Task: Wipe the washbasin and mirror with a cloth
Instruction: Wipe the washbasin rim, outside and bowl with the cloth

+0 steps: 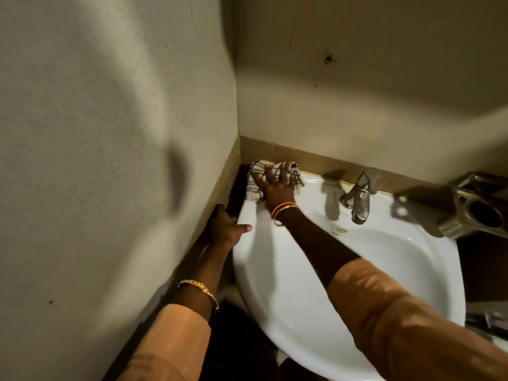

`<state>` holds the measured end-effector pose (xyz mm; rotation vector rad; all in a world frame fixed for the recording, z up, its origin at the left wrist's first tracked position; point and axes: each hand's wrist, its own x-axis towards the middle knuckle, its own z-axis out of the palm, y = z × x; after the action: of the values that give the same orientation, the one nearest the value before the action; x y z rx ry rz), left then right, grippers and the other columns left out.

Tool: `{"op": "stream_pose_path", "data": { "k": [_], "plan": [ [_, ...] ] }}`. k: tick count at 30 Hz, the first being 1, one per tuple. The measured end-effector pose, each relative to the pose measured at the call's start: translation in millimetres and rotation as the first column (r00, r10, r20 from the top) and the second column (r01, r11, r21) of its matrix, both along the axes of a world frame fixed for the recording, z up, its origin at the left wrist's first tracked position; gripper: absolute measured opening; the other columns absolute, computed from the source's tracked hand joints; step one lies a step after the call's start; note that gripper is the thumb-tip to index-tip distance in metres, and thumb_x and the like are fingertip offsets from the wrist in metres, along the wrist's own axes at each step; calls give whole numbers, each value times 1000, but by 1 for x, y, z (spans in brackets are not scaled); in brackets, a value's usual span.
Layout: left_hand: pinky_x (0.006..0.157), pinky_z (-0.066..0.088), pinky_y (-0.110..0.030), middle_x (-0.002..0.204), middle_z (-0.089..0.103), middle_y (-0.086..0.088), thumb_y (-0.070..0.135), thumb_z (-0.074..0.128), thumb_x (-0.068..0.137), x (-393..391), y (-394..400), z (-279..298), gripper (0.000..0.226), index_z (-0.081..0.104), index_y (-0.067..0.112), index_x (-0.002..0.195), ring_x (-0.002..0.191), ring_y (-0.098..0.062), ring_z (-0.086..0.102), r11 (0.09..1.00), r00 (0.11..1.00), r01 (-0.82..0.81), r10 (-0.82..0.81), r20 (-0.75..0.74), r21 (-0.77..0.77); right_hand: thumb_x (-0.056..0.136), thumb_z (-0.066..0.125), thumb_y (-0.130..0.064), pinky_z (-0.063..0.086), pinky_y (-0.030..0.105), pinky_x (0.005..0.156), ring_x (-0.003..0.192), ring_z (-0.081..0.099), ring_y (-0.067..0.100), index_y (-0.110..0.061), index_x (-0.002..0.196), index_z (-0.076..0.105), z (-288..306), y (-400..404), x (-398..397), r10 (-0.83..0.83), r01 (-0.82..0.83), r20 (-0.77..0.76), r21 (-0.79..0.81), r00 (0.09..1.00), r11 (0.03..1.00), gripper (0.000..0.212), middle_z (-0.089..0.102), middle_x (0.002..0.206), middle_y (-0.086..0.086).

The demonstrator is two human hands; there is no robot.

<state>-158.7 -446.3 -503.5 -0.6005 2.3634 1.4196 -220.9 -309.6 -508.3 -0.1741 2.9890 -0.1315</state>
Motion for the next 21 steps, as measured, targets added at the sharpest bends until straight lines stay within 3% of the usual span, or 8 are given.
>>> {"op": "stream_pose_path", "data": {
  "k": [3,8,11,14,17,21],
  "plan": [
    [95,48,-40,125,60,-22,10,85,63,2,-1,2,81,43,0,132,111,-35,59,999,1000,-27,27,0,-17,95,36,-2,4,66,110,142,-10,45,-35,149,10,-1,1,-15,-50,49,8,15,999,999,68,0,160,7],
    [90,48,-36,125,60,-19,15,86,61,1,-1,9,79,46,2,128,111,-33,59,999,1000,-4,5,4,-49,93,41,1,5,66,111,141,-12,46,-33,149,8,4,-3,-1,9,-11,57,36,998,999,74,-4,160,9],
    [93,49,-38,126,60,-17,13,84,64,11,1,13,74,47,5,128,114,-33,58,993,996,69,-74,-50,-99,93,51,-16,5,68,110,140,-13,49,-31,150,9,3,-19,40,73,-71,87,-19,994,997,73,-7,159,11],
    [97,44,-36,135,54,-9,-3,73,71,32,-7,17,76,40,11,138,123,-27,51,980,981,159,-170,94,116,91,54,-28,7,67,110,140,-14,50,-31,150,10,2,-36,93,156,-141,147,-104,977,984,73,-9,159,12],
    [90,46,-37,119,56,4,-1,65,79,54,-21,17,62,46,22,133,110,-18,48,955,927,162,-234,293,249,90,56,-28,13,63,111,142,-8,46,-34,149,11,0,-36,113,183,-157,200,-140,962,978,75,-10,159,9],
    [82,45,-32,128,58,-3,10,58,83,61,-31,13,42,54,23,123,111,-19,51,943,936,95,-194,293,320,89,50,-13,20,61,111,142,-3,47,-35,148,20,-4,-29,88,169,-134,169,-200,971,971,70,-6,160,5]
  ]
}}
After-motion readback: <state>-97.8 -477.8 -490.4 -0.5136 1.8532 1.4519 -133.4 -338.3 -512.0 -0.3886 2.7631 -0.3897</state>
